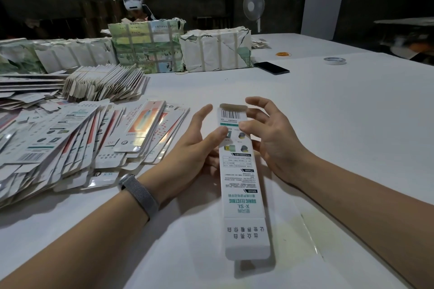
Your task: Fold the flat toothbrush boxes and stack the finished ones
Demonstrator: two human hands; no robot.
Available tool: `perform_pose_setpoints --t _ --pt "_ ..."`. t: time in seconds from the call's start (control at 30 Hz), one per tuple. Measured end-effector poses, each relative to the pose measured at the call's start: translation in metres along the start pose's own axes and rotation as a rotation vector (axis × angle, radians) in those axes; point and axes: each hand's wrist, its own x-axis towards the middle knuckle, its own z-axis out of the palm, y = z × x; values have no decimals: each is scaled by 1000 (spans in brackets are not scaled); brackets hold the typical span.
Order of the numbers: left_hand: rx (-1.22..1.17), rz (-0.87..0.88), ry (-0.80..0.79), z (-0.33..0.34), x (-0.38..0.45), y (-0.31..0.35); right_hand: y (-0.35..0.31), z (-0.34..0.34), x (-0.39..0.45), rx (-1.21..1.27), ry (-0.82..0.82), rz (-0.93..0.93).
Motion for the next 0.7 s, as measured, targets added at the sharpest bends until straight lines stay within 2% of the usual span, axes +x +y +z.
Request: perform_pose_setpoints --t 0.23,0.7 --pt "-52 17 -107 -6 3 -2 -1 0 -1 -68 -19 1" --pt "-60 5 -79 -5 4 -2 -4 3 -2 -132 -21 35"
